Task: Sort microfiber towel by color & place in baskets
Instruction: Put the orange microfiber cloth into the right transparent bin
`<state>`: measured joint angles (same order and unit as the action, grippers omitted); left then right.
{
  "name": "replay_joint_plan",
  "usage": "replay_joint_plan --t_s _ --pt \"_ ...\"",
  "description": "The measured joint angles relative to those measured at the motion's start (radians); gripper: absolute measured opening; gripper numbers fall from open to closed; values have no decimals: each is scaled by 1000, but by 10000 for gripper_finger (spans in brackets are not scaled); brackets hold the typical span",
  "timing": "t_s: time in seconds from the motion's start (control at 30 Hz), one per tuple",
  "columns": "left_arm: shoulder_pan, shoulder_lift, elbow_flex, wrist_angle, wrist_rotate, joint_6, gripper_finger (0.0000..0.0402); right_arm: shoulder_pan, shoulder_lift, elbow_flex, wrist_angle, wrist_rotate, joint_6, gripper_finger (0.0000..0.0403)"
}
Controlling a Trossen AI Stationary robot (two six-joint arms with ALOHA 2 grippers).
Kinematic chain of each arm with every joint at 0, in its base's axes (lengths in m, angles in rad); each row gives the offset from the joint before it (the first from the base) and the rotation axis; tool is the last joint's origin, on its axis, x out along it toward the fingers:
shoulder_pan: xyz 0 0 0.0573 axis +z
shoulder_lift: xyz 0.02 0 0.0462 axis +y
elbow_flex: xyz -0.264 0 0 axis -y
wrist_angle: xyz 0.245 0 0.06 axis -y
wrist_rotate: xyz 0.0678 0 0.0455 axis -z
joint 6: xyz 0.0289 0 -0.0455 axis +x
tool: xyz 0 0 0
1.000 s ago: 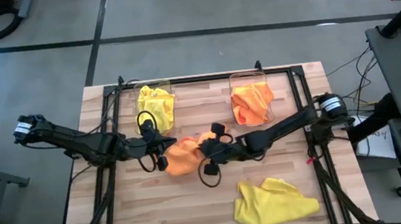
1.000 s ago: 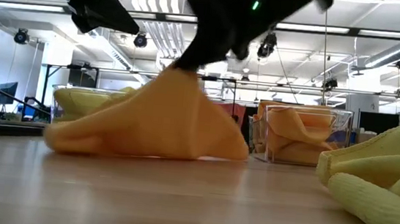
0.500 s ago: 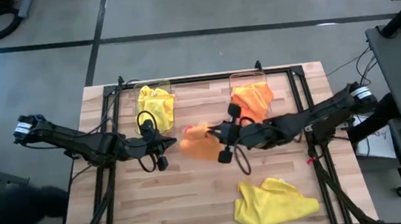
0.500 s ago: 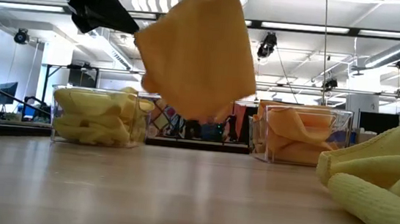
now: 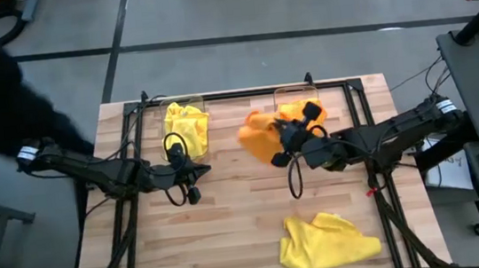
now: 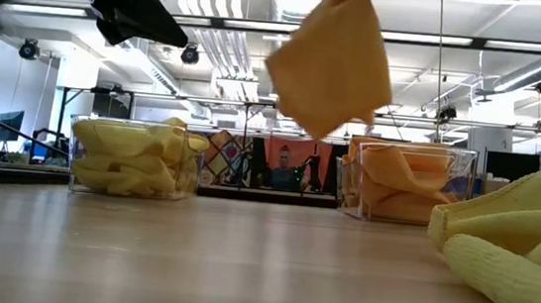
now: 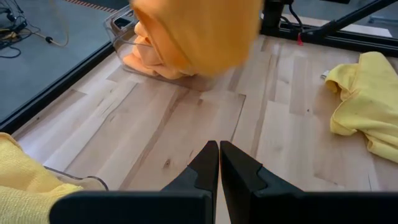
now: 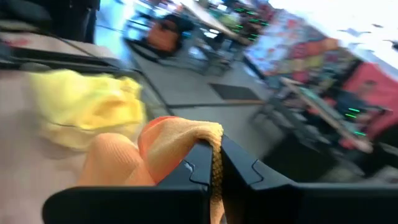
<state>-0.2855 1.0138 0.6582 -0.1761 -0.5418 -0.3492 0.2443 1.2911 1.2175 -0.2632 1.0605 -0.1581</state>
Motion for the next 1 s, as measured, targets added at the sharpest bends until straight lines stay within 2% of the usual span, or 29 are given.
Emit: replay_joint_plan --t_s 0.3,0.4,0.73,0.87,1.0 --pt "0 0 0 0 0 0 0 -10 -49 0 -93 302 -30 9" --pt "0 0 0 0 0 0 0 -29 -66 0 -132 354 -34 9" --pt "0 0 0 -1 0 0 0 -184 -107 -2 -414 406 165 9" --pt "0 0 0 -1 0 0 0 -242 -111 -2 -500 373 255 9" --pt "0 0 0 -1 0 0 0 -260 -111 -17 -511 329 290 9"
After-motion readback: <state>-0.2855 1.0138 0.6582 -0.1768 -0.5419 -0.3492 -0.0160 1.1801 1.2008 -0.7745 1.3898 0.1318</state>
